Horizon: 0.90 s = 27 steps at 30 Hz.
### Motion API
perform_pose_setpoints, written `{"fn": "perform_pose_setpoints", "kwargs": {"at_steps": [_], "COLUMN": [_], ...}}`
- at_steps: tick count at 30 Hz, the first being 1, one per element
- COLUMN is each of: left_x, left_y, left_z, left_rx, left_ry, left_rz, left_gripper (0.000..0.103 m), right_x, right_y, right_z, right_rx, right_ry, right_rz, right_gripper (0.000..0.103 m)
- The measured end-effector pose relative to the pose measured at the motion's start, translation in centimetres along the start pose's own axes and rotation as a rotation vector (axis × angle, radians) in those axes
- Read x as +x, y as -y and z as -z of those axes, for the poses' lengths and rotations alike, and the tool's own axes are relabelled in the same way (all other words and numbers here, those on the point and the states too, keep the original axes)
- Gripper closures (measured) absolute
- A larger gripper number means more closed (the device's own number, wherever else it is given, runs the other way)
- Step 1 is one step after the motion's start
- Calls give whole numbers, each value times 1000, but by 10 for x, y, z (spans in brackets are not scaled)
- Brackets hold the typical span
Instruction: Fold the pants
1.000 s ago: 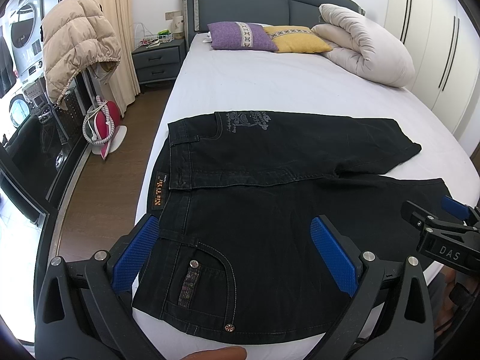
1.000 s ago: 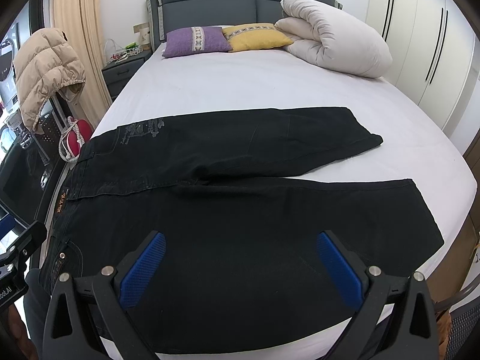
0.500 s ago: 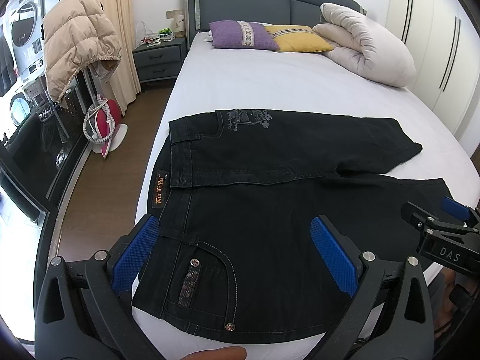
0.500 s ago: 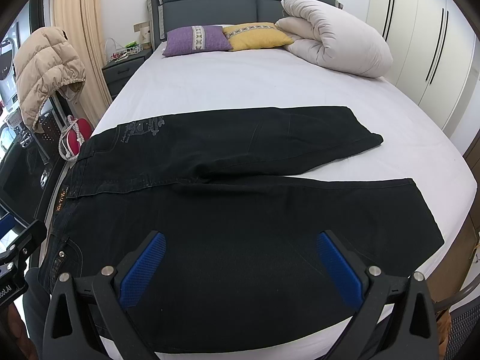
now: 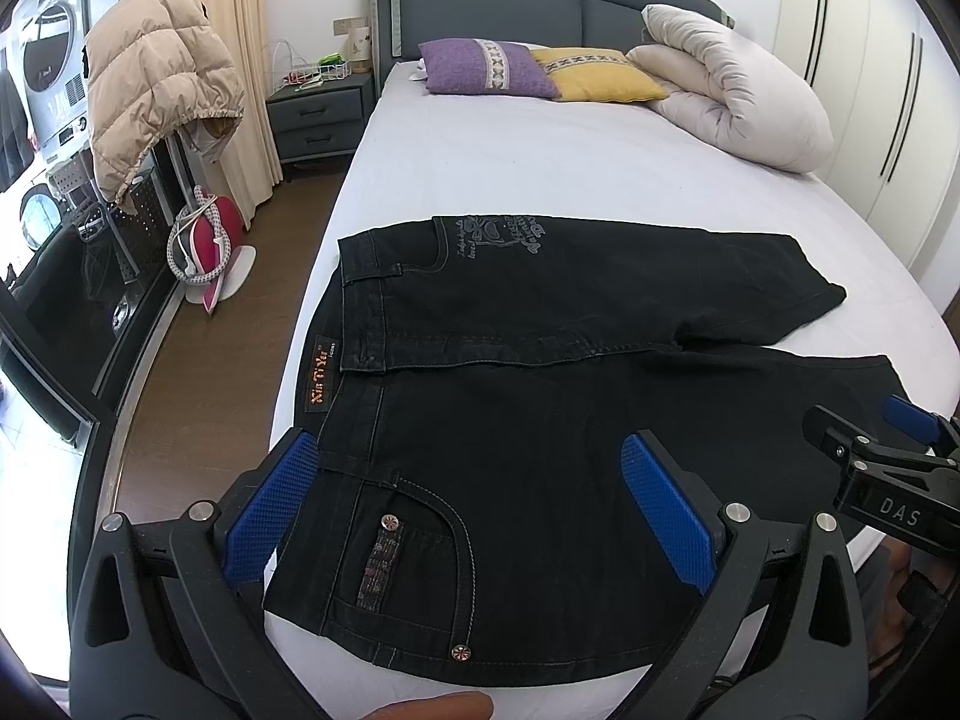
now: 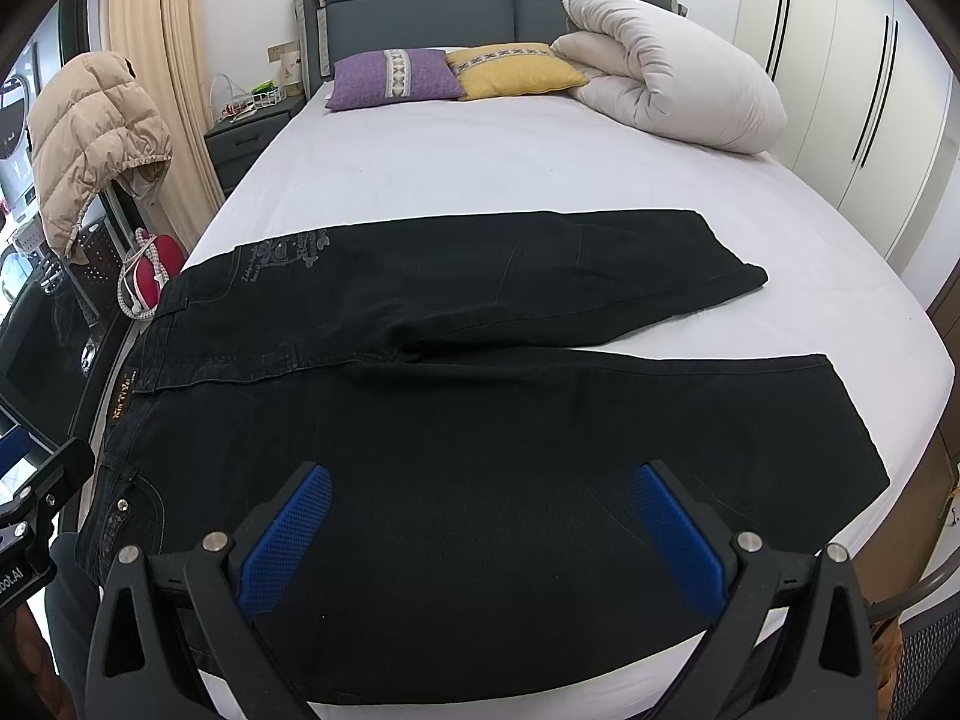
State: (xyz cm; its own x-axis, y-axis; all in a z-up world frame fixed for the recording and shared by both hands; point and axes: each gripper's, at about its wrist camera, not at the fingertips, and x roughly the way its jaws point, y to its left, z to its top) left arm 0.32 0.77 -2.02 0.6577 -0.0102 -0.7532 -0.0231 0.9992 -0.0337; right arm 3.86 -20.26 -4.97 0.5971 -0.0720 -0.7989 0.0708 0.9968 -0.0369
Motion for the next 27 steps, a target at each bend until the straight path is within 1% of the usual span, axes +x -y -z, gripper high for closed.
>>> {"fn": "perform_pose_setpoints", "kwargs": {"at_steps": [6,10,15,18,20,24,25,26,27], "left_x": [-1,5,19,29,36,57,64,72,83], "left_y": [0,-2,-8,-13,-17,-28,-30,-30,-31], "left_z": [-1,1,-4,-9,-16,-37,-45,-51,-59], "left_rx": [-1,-5,-11,-20,-25,-33,-21,-5,13], "left_ry": [-4,-21,-39,-46,-47,-54,-50,-54,-68], "left_rz": [-2,-10,-25,-21,-8,43,64,82,94], "left_gripper": [0,0,0,0,0,0,0,0,0], "right_x": [0,2,8,13,19,32,35,40,42], "right_y": [-1,0,2,2,4,6,6,6,5], "right_z": [1,1,-3,-9,-16,-34,-41,-49,-54], "right_rx": [0,-1,2,-7,-13,-40,-50,-67,-79], "right_ry": [-2,-6,-18,-26,-32,-36,-35,-29,-25], "right_rz": [0,-1,2,1,-9,-55,-71,-107,-124], "right_gripper": [0,0,0,0,0,0,0,0,0]}}
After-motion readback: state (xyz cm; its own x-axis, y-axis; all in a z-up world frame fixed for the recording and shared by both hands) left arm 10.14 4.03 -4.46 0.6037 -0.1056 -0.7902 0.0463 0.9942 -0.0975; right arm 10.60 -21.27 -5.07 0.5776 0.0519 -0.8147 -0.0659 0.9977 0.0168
